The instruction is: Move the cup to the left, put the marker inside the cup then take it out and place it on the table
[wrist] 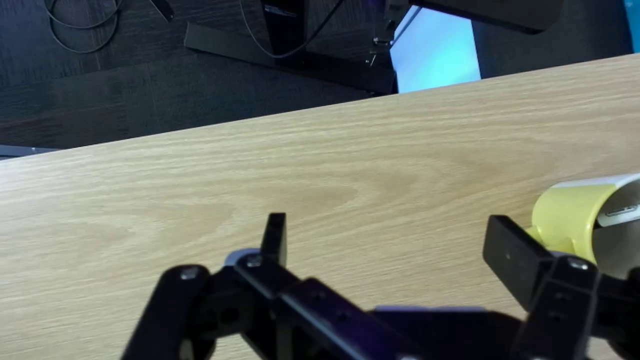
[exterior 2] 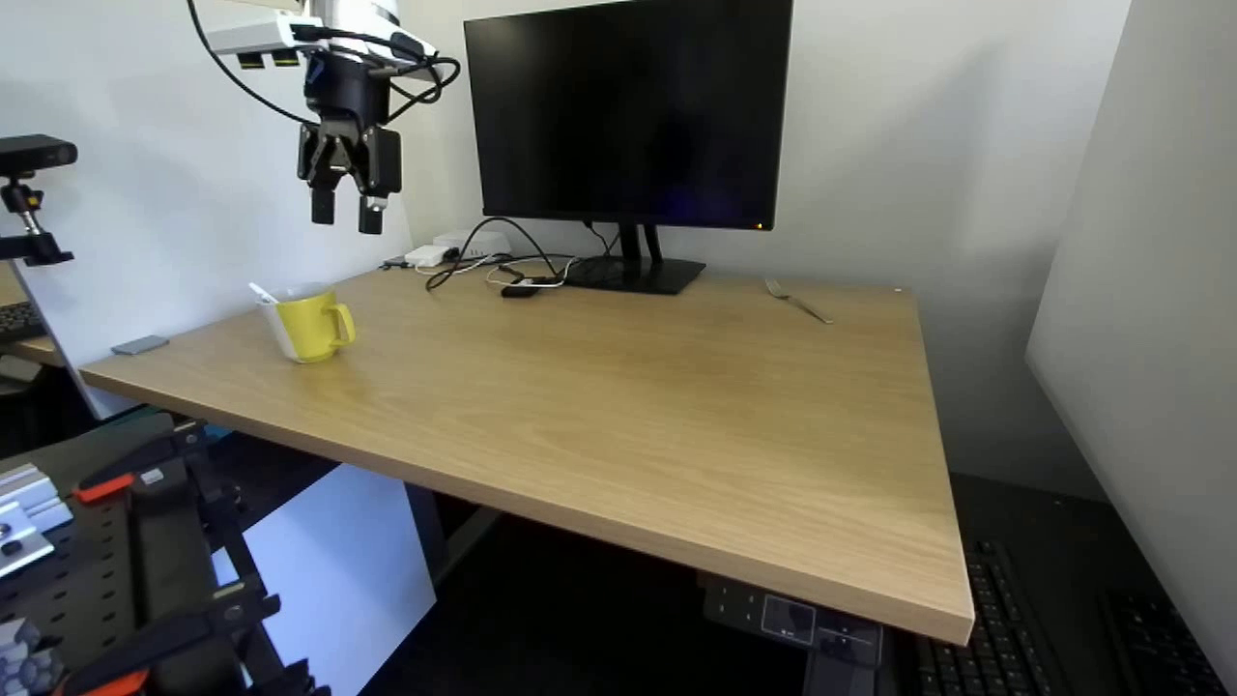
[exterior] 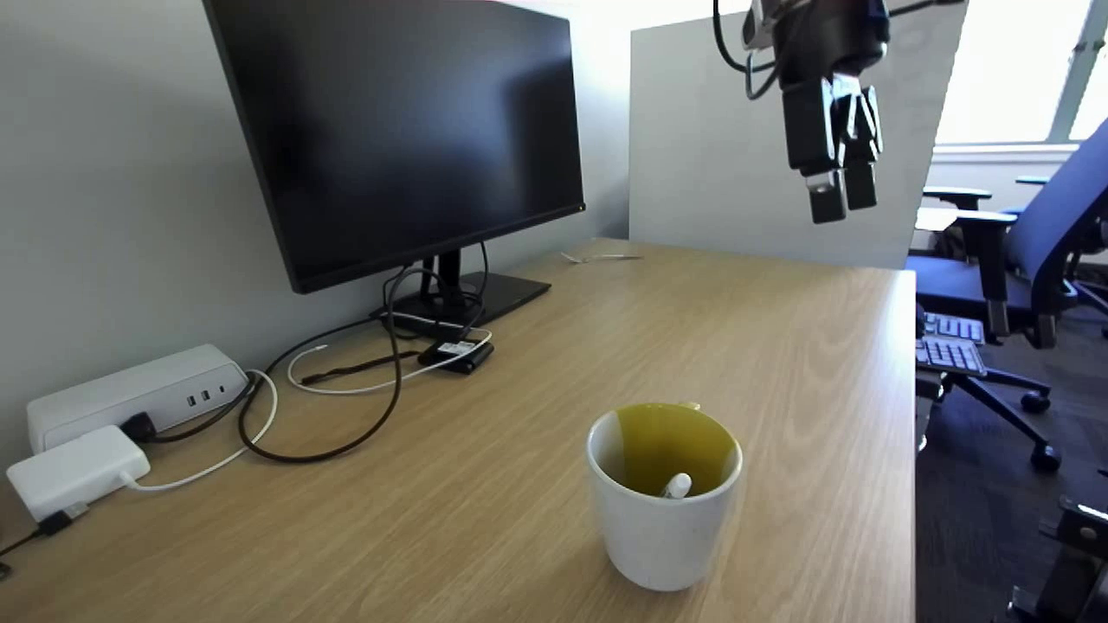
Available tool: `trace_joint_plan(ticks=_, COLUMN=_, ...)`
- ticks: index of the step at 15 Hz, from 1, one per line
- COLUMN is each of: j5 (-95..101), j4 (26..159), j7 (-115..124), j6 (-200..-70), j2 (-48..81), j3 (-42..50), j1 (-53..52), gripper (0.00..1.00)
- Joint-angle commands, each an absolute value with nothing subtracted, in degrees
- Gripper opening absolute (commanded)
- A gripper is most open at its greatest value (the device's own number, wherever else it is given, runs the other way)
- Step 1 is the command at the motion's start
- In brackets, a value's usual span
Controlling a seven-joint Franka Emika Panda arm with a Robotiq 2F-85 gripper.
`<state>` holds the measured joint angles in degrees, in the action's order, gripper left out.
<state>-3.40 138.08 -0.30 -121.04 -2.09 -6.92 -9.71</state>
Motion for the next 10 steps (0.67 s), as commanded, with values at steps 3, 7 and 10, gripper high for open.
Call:
trace_joint_plan(ticks=3, j5=-4.8, j4=143.3, j7=-5.5, j6=-124.0, j2=-8.6, j3=-5.8, j1=-8.0, gripper=1.0)
trace_joint_plan(ticks=7, j5=-3.8, j4=142.0, j7=-4.0, j6=-121.9, j2=-7.7, j3=-6.1, j1=-8.1, gripper=1.0)
trace_joint_plan(ticks=10, j5=-3.8, j4=142.1, j7=-4.0, j6=-122.0, j2=-7.8, j3=-6.1, j1=-8.1, gripper=1.0)
